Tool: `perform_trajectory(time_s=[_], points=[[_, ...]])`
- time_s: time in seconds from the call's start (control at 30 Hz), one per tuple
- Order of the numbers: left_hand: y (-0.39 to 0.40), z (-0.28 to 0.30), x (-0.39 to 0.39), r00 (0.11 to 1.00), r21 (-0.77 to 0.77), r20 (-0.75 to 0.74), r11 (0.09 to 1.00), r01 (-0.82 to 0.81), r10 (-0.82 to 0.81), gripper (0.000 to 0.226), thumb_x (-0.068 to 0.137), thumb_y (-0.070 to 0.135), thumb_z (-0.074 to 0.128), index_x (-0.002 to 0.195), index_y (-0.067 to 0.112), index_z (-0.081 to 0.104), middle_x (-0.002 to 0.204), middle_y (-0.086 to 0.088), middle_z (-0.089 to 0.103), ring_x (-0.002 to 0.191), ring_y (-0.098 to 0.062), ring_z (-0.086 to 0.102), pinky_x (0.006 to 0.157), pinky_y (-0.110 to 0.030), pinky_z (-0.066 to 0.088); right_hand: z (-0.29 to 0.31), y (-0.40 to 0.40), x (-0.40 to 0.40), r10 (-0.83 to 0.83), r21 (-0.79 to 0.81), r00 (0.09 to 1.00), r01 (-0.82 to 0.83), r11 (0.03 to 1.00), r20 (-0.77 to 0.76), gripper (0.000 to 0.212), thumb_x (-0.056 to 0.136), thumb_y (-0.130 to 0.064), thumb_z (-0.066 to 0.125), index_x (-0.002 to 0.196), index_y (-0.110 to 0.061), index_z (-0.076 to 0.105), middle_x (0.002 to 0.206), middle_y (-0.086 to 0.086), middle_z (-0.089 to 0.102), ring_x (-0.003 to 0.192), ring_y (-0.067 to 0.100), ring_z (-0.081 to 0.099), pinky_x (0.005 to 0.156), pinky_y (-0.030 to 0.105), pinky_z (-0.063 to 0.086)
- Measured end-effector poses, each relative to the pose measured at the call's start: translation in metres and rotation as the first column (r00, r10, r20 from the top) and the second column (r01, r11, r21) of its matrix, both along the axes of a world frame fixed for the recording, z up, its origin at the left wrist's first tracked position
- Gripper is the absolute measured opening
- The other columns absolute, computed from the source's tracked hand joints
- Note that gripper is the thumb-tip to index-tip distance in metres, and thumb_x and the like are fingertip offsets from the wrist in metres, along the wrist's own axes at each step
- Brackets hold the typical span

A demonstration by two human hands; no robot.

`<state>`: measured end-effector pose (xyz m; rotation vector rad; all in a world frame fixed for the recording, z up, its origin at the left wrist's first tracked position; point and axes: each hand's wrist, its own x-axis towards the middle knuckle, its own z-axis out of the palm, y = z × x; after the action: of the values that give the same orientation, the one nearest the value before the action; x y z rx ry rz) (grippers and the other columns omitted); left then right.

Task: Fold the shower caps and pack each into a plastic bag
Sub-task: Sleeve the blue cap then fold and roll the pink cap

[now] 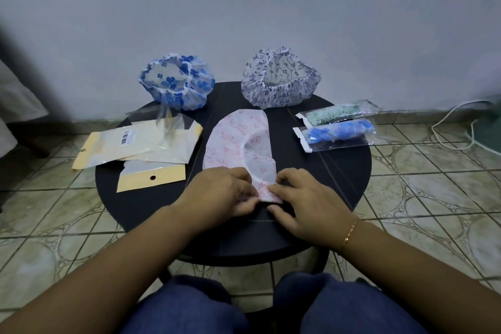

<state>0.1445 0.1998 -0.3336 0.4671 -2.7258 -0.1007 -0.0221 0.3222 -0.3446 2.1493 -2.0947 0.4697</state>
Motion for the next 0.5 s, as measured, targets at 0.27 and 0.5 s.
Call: perform_trajectory(time_s=[0.27,0.5], points=[[-0.003,-0.008,-0.005,0.966,0.494,-0.079,0.851,-0.178,0.248,0.030,0.083,0.054,0.055,0.078,0.028,0.071,0.080,0.009,0.065,0.075,-0.005,0.058,0.072,-0.031,0.048,0.003,-0.016,-0.006,-0.071,0.015,0.932,0.070,0.997,0.356,0.026,0.091,-0.033,0.053,0.114,-0.025,0.063,0.100,-0.009,0.057,0.095,0.008,0.048,0.086,0.025,0.040],[-0.003,-0.007,-0.003,0.922,0.714,-0.123,0.678,-0.174,0.366,0.020,0.079,0.041,0.070,0.098,0.035,0.073,0.095,0.020,0.070,0.091,0.009,0.060,0.082,-0.011,0.045,0.009,-0.029,-0.012,-0.173,0.113,0.750,0.131,0.985,0.639,0.015,0.091,-0.025,0.057,0.093,-0.017,0.070,0.087,-0.006,0.065,0.084,0.009,0.057,0.068,0.009,0.039]])
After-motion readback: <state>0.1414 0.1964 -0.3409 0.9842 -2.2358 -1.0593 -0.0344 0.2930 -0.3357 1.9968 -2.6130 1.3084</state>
